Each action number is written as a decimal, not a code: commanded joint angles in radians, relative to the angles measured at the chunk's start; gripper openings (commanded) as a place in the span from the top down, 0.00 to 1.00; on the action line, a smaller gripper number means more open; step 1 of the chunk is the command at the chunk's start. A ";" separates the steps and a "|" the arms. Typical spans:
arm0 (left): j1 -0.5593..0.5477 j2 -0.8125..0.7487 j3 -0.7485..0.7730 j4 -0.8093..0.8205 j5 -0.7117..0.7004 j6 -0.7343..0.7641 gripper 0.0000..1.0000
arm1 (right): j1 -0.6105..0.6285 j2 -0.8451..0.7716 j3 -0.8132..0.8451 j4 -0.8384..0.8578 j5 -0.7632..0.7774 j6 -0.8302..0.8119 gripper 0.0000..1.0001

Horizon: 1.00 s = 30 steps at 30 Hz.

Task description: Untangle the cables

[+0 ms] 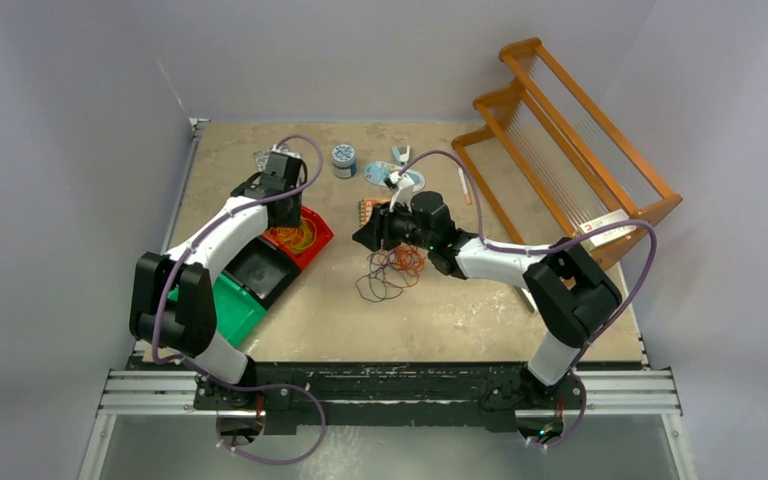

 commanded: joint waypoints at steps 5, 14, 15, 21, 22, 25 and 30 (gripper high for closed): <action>-0.002 0.062 0.103 -0.014 0.003 0.087 0.62 | 0.004 -0.003 0.029 0.051 -0.020 -0.023 0.53; -0.003 0.132 0.134 -0.022 0.015 0.123 0.62 | 0.004 -0.013 0.017 0.030 -0.041 -0.045 0.53; -0.003 0.141 0.141 -0.028 0.012 0.127 0.63 | 0.004 -0.013 0.015 0.031 -0.044 -0.045 0.53; -0.002 0.170 0.151 -0.040 -0.034 0.124 0.73 | 0.004 -0.015 0.011 0.035 -0.049 -0.044 0.53; -0.002 0.173 0.153 -0.042 -0.050 0.122 0.76 | 0.004 -0.015 0.011 0.035 -0.049 -0.046 0.53; -0.002 0.175 0.155 -0.049 -0.086 0.116 0.83 | 0.004 -0.015 0.010 0.036 -0.049 -0.045 0.53; -0.002 0.159 0.150 -0.059 -0.124 0.112 0.95 | 0.004 -0.017 0.016 0.031 -0.044 -0.045 0.53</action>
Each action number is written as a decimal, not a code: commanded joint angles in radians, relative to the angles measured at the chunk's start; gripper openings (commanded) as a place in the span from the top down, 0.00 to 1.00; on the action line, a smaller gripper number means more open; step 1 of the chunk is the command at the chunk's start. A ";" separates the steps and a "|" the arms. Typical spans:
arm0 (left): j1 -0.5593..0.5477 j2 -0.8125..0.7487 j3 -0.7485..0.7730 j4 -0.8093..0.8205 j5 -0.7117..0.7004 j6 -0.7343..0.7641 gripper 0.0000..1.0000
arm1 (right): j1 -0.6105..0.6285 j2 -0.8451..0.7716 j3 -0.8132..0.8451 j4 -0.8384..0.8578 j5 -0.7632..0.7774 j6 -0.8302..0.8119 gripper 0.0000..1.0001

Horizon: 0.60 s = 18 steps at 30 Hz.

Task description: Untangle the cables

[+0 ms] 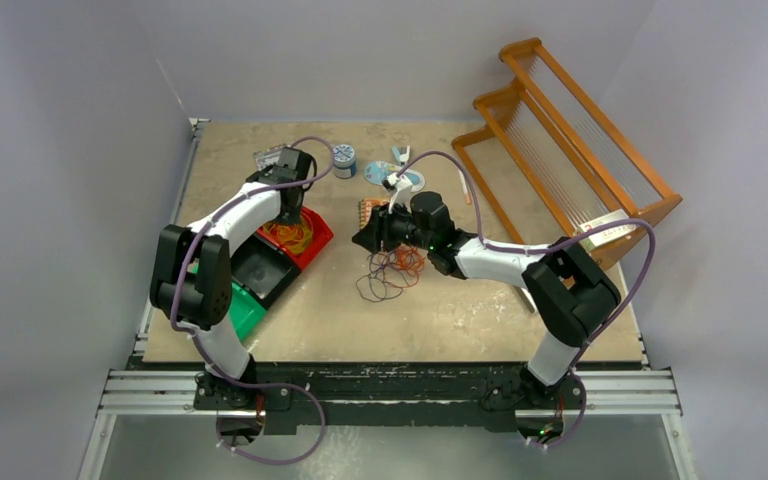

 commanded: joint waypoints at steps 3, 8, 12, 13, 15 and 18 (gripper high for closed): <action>-0.002 -0.037 0.029 -0.003 -0.090 -0.001 1.00 | 0.004 -0.022 0.022 0.028 -0.015 -0.020 0.53; -0.001 -0.066 0.007 -0.014 -0.164 -0.009 1.00 | 0.004 -0.015 0.032 0.037 -0.007 -0.020 0.53; 0.001 -0.064 -0.001 -0.027 -0.194 -0.023 1.00 | 0.004 -0.013 0.040 0.051 -0.026 -0.016 0.53; 0.002 -0.061 -0.001 -0.031 -0.209 -0.026 1.00 | 0.005 -0.012 0.040 0.054 -0.032 -0.016 0.53; 0.005 -0.057 -0.002 -0.037 -0.234 -0.032 1.00 | 0.008 -0.009 0.041 0.055 -0.038 -0.016 0.53; 0.010 -0.052 -0.002 -0.042 -0.260 -0.035 1.00 | 0.014 0.001 0.084 0.048 -0.040 -0.019 0.53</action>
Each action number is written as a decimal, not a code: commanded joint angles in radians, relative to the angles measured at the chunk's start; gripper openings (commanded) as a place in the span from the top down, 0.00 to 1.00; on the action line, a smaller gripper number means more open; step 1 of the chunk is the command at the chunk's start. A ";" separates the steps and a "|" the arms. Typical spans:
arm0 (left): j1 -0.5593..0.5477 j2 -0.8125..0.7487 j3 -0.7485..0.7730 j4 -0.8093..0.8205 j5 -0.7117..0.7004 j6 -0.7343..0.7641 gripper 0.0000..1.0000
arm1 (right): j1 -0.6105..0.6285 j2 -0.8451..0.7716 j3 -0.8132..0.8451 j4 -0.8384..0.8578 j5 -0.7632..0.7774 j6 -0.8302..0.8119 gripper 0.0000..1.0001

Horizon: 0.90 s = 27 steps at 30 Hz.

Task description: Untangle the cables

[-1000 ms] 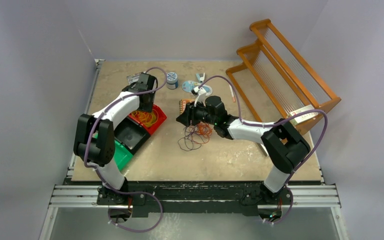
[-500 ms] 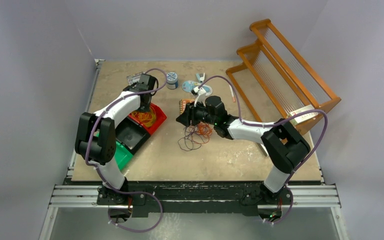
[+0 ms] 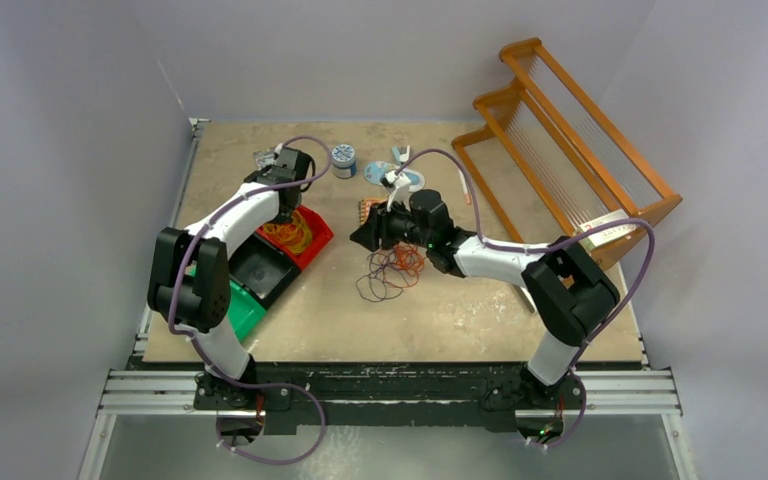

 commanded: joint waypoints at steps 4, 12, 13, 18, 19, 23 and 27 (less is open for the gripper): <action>0.011 -0.031 0.004 -0.010 -0.089 -0.027 1.00 | 0.024 0.016 0.094 0.060 -0.048 -0.015 0.56; 0.010 0.007 0.033 0.006 0.032 -0.054 1.00 | 0.058 0.102 0.167 0.145 -0.081 0.028 0.68; 0.011 0.006 0.031 0.007 0.036 -0.055 1.00 | 0.059 0.130 0.176 0.165 -0.080 0.044 0.70; 0.017 -0.001 0.016 0.009 0.032 -0.057 1.00 | 0.059 0.252 0.254 0.264 -0.096 0.172 0.72; 0.019 -0.005 0.012 0.012 0.029 -0.057 1.00 | 0.059 0.276 0.269 0.285 -0.098 0.201 0.72; 0.029 -0.014 -0.006 0.017 0.026 -0.056 1.00 | 0.059 0.345 0.317 0.338 -0.067 0.293 0.71; 0.037 -0.022 -0.015 0.023 0.028 -0.055 1.00 | 0.059 0.400 0.364 0.354 -0.037 0.352 0.69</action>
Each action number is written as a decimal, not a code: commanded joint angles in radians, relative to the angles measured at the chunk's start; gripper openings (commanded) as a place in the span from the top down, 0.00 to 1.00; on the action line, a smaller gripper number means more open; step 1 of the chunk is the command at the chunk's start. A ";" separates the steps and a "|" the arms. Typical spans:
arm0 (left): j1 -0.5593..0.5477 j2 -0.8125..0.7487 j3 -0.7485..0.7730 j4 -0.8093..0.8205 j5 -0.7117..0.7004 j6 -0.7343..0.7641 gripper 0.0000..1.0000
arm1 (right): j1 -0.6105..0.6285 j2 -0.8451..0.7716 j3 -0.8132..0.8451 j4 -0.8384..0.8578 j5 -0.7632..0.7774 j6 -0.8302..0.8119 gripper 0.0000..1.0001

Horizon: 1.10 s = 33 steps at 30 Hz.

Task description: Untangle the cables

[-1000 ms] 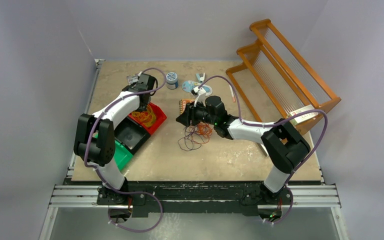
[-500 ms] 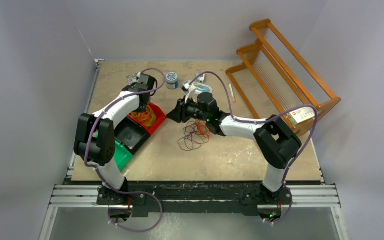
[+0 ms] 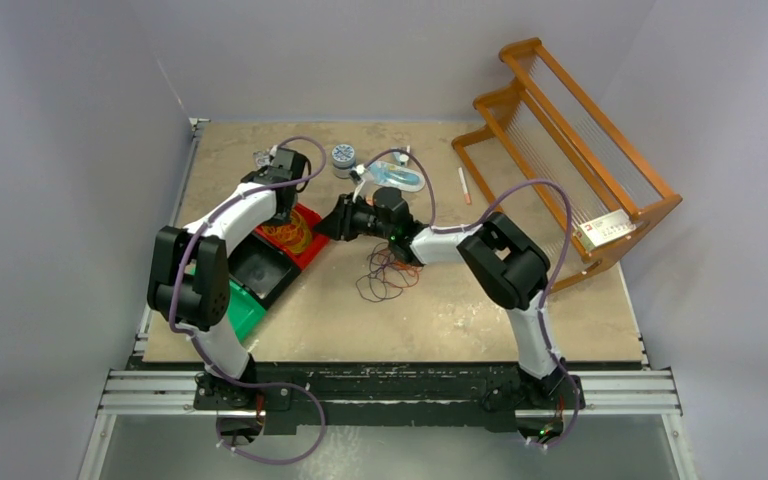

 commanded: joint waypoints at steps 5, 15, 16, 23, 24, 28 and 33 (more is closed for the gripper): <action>0.017 -0.031 -0.008 0.029 0.008 -0.012 1.00 | 0.003 0.063 0.129 0.102 0.042 0.134 0.67; 0.019 -0.037 -0.012 0.032 0.018 -0.013 1.00 | 0.021 0.146 0.250 0.037 0.054 0.130 0.71; 0.019 -0.037 -0.012 0.032 0.019 -0.013 1.00 | 0.021 0.153 0.260 0.030 0.054 0.129 0.72; 0.022 -0.039 -0.014 0.032 0.008 -0.013 1.00 | 0.031 0.207 0.312 -0.001 0.057 0.119 0.80; 0.023 -0.038 -0.013 0.031 0.006 -0.014 1.00 | 0.034 0.214 0.317 -0.005 0.057 0.116 0.80; 0.026 -0.033 -0.015 0.024 -0.014 -0.018 1.00 | 0.048 0.241 0.337 -0.020 0.060 0.105 0.81; 0.029 -0.035 -0.015 0.026 -0.010 -0.021 1.00 | 0.067 0.266 0.350 -0.032 0.067 0.091 0.82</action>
